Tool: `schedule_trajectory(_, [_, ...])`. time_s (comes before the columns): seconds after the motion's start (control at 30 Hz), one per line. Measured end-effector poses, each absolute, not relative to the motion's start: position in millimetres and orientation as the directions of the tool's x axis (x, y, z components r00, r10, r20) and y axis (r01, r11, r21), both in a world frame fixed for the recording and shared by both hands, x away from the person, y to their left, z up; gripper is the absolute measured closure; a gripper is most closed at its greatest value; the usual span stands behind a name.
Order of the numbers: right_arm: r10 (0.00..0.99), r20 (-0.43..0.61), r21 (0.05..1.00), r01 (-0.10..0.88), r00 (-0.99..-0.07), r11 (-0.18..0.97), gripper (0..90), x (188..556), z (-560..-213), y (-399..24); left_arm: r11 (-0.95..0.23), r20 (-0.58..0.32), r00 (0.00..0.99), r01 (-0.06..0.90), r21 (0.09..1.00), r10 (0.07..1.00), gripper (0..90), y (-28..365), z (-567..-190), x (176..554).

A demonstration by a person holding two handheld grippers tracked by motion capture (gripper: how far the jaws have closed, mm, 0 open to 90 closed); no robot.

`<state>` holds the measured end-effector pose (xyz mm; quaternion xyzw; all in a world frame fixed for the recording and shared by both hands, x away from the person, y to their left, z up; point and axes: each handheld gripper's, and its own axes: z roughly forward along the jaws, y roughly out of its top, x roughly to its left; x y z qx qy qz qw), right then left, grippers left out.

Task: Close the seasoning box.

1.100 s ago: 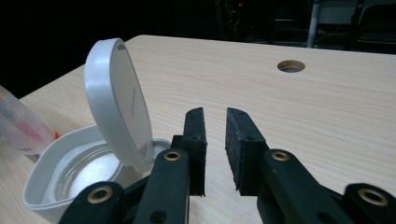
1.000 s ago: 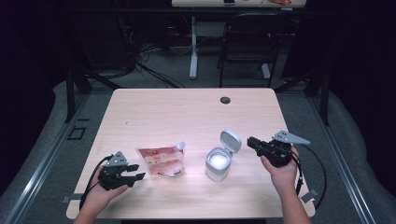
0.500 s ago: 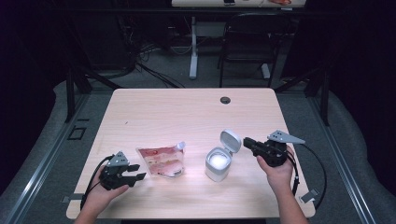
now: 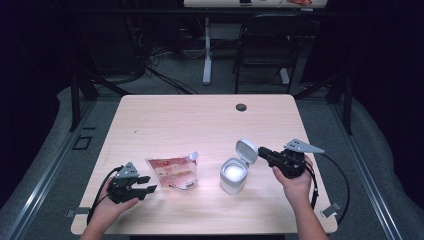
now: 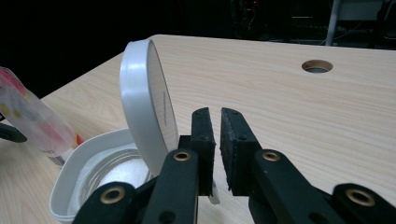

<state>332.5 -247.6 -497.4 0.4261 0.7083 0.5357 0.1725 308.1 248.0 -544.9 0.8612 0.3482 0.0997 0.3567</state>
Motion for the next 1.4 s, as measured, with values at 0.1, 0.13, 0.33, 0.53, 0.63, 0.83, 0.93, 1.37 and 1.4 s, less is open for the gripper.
schedule_trajectory(0.1, [0.787,0.208,0.906,0.417,-0.581,0.068,83.8,333,-497,-246,-0.501,-0.078,0.737,0.529,0.685,0.672,53.8,248,-545,308])
schedule_trajectory(0.13, [0.784,0.209,0.906,0.417,-0.584,0.069,83.8,333,-497,-245,-0.501,-0.078,0.736,0.530,0.684,0.672,53.8,248,-545,308])
schedule_trajectory(0.33, [0.785,0.204,0.908,0.413,-0.585,0.072,83.8,333,-496,-242,-0.505,-0.076,0.740,0.527,0.683,0.669,53.7,249,-544,308])
schedule_trajectory(0.53, [0.780,0.202,0.910,0.408,-0.592,0.074,83.8,333,-495,-240,-0.506,-0.073,0.739,0.527,0.683,0.670,53.7,250,-544,308])
schedule_trajectory(0.63, [0.780,0.201,0.911,0.406,-0.593,0.073,83.7,332,-495,-239,-0.507,-0.072,0.739,0.525,0.684,0.669,53.7,250,-543,308])
schedule_trajectory(0.83, [0.778,0.202,0.914,0.400,-0.595,0.068,83.6,331,-493,-237,-0.508,-0.070,0.740,0.524,0.684,0.669,53.6,250,-544,308])
schedule_trajectory(0.93, [0.775,0.198,0.912,0.403,-0.600,0.079,83.4,330,-493,-237,-0.507,-0.070,0.739,0.524,0.684,0.670,53.6,250,-543,308])
schedule_trajectory(1.37, [0.732,0.180,0.911,0.392,-0.657,0.128,82.7,323,-490,-219,-0.498,-0.068,0.734,0.522,0.692,0.675,53.4,252,-542,307])
schedule_trajectory(1.4, [0.723,0.178,0.911,0.390,-0.667,0.136,82.5,322,-490,-215,-0.496,-0.070,0.733,0.523,0.693,0.676,53.5,252,-542,307])
